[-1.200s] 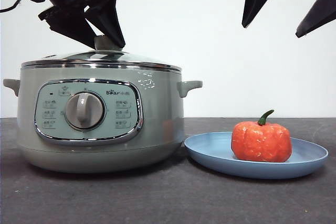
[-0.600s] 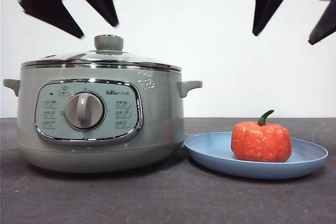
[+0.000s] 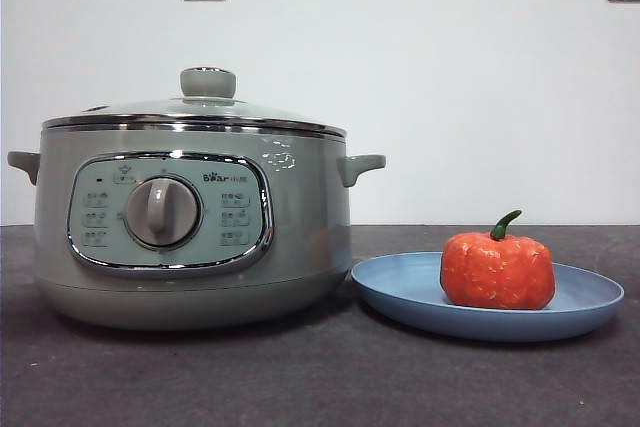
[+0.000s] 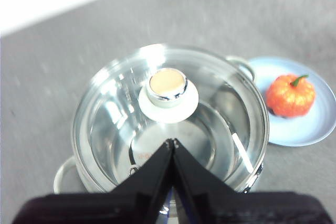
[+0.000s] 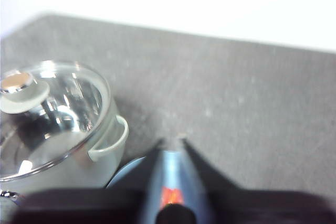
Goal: Take the pumpkin out from the steamer,put the pumpkin in the blue plate,close the lid
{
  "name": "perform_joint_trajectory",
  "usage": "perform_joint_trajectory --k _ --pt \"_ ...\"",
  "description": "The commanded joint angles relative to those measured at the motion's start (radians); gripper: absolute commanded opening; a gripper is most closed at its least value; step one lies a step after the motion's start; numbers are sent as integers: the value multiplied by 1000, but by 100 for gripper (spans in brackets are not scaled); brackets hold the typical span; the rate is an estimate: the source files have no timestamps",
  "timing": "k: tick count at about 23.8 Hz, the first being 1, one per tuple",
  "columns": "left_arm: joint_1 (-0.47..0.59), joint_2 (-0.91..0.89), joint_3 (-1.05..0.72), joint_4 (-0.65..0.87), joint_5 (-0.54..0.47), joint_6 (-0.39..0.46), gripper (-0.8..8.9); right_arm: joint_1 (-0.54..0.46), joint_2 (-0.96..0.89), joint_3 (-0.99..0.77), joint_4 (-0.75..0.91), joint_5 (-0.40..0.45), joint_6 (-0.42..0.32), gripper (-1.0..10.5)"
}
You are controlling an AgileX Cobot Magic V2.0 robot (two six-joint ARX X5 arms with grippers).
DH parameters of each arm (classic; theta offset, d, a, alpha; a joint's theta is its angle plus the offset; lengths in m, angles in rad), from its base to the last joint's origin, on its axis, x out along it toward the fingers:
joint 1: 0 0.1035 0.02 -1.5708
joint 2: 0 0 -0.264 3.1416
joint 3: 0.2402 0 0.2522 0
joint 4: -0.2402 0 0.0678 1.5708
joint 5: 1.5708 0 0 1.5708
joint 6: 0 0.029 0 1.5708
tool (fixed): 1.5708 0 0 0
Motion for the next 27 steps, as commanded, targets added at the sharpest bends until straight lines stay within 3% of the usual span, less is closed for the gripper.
perform_joint_trajectory --k 1,4,8,24,27 --pt "-9 -138 -180 83 -9 14 -9 2 -109 -140 52 3 -8 -17" --pt "-9 -268 -340 124 -10 -34 -9 1 -174 -231 62 14 39 -17" --pt "-9 -280 -357 71 2 -106 -7 1 -173 -232 55 32 127 -16" --pt "-9 -270 -357 48 -2 -105 -3 1 -173 -232 53 33 131 -16" --pt "8 -336 -357 21 -2 -104 -3 1 -173 -232 52 32 131 -17"
